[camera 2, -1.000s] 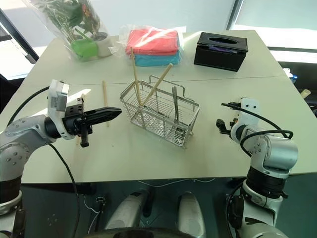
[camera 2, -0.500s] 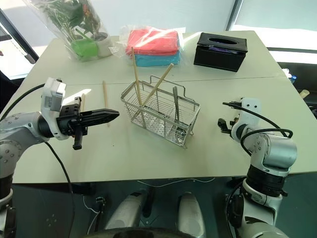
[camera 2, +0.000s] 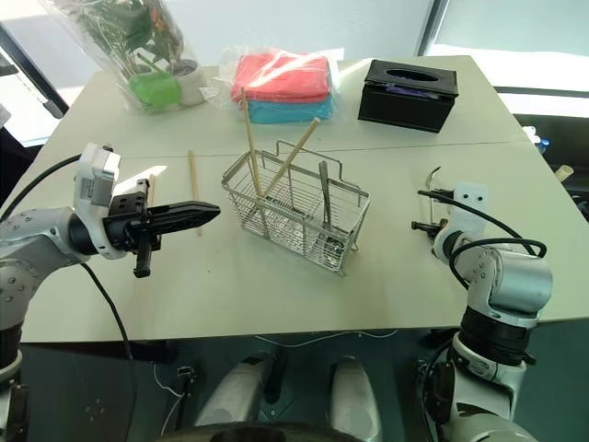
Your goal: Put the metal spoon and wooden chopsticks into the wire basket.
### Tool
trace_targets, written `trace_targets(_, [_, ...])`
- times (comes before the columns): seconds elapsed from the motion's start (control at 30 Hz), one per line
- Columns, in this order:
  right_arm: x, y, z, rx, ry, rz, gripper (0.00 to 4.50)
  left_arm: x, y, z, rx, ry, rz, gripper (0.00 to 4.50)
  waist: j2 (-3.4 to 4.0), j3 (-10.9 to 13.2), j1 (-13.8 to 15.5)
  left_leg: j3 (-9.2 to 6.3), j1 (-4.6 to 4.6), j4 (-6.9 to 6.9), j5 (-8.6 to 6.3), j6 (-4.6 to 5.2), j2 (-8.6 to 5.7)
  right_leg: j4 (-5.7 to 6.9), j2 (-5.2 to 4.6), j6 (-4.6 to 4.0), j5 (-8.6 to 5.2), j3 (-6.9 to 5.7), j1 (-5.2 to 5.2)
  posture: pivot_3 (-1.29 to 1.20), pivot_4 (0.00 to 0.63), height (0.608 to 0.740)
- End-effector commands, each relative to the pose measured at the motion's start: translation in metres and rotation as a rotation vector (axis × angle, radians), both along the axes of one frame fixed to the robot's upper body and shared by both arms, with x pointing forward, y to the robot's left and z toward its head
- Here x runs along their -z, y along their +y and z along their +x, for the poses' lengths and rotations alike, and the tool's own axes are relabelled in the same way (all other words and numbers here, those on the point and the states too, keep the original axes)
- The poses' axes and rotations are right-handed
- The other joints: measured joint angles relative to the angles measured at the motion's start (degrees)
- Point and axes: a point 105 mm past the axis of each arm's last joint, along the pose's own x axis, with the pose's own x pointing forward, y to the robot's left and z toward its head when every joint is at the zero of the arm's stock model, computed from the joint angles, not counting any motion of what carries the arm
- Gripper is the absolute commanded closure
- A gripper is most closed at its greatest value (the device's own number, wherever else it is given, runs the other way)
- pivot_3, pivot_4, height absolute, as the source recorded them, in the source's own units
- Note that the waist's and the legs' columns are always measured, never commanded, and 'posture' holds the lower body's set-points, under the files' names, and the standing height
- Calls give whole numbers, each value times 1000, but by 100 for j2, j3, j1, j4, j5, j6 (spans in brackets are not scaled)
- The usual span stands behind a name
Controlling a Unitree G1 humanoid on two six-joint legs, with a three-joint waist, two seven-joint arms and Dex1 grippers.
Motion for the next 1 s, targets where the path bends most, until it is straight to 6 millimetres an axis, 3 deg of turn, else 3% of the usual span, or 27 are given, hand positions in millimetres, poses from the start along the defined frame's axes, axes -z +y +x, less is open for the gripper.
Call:
trace_targets(0.03, [-23, -17, 4, -38, -59, -156, 4443, -6, 2, 2, -19, -44, -10, 4500, 1, 1, 2, 3, -3, 0, 0, 0, -1, -2, -2, 0, 0, 0, -1, 0, 150, 740])
trace_targets(0.27, [-84, -68, 12, -14, -181, -527, 4443, -3, -2, 8, -5, -41, -22, 4500, -3, 7, -16, 17, -29, 2, 1, 2, 3, -5, -1, 8, 4, 4, -2, 0, 150, 740])
trace_targets(0.37, [-113, -76, 14, -80, -236, -767, 4443, -4, -3, 11, 3, -42, -27, 4500, 0, 10, -11, 21, -33, 2, 3, 5, 7, -4, 1, 8, 4, 3, -5, 0, 150, 740])
trace_targets(0.53, [-157, -63, 14, -291, -346, -1102, 4443, -3, -6, 15, 18, -39, -34, 4500, 1, 15, -15, 29, -36, 5, 4, 6, 7, -5, 1, 10, 6, 5, -7, 0, 150, 740])
trace_targets(0.73, [-199, -50, -1, -556, -391, -1542, 4443, -1, -10, 20, 45, -23, -52, 4500, 4, 17, -8, 31, -36, 6, 2, 2, 8, -4, 2, 13, 7, 5, -6, 0, 150, 740])
trace_targets(1.0, [-225, -32, -36, -928, -485, -1876, 4443, -1, -14, 29, 74, -8, -82, 4500, 7, 18, -14, 37, -35, 7, 1, 1, 12, -3, 3, 13, 7, 6, -3, 0, 150, 740])
